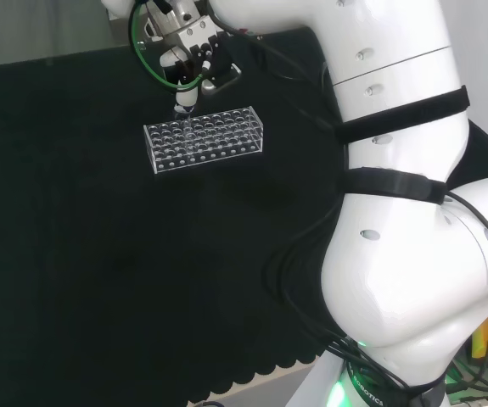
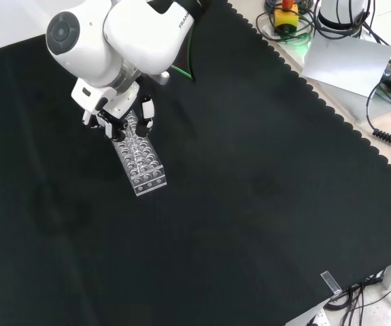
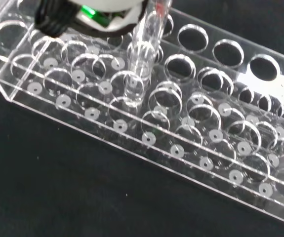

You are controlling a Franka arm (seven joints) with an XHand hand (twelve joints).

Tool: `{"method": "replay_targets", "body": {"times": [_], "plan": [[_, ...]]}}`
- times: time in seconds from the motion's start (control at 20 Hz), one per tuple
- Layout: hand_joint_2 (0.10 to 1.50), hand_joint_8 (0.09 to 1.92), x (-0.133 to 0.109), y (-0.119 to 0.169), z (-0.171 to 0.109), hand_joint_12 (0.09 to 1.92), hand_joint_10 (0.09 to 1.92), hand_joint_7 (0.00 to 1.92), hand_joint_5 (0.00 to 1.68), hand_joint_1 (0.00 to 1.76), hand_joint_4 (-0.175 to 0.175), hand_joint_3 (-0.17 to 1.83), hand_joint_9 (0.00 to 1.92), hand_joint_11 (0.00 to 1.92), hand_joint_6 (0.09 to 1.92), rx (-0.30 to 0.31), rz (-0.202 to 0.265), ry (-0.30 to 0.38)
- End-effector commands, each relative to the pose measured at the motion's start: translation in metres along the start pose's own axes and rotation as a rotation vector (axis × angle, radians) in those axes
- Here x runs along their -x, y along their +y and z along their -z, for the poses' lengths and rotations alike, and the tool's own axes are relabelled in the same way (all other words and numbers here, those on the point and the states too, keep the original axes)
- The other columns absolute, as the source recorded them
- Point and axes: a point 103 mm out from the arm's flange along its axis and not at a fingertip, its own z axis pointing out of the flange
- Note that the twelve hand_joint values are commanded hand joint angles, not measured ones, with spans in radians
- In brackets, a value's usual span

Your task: Pick up the test tube.

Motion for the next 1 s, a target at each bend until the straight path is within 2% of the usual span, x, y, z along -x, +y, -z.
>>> {"method": "replay_targets", "body": {"times": [0.05, 0.1, 0.2, 0.35, 0.45, 1.0], "plan": [[0.79, 0.5, -0.004, 0.0, -0.002, 1.3, 0.49, 1.54, 1.21, 1.15, -0.125, 0.4, 1.32, 0.65, 0.59, 0.108, -0.056, 0.122], [0.77, 0.46, -0.005, 0.0, 0.0, 1.26, 0.46, 1.6, 1.27, 1.18, -0.147, 0.41, 1.4, 0.74, 0.53, 0.142, -0.074, 0.151], [0.71, 0.41, -0.005, -0.001, 0.003, 1.15, 0.41, 1.7, 1.36, 1.21, -0.169, 0.5, 1.52, 0.93, 0.43, 0.195, -0.095, 0.197], [0.66, 0.34, -0.005, -0.002, 0.006, 0.98, 0.34, 1.78, 1.41, 1.23, -0.175, 0.58, 1.64, 1.19, 0.37, 0.24, -0.089, 0.218], [0.64, 0.32, -0.004, -0.003, 0.008, 0.92, 0.3, 1.81, 1.43, 1.23, -0.175, 0.6, 1.68, 1.28, 0.35, 0.249, -0.086, 0.23], [0.62, 0.3, 0.008, -0.013, 0.028, 0.88, 0.26, 1.85, 1.45, 1.23, -0.175, 0.64, 1.76, 1.33, 0.32, 0.256, -0.093, 0.263]]}}
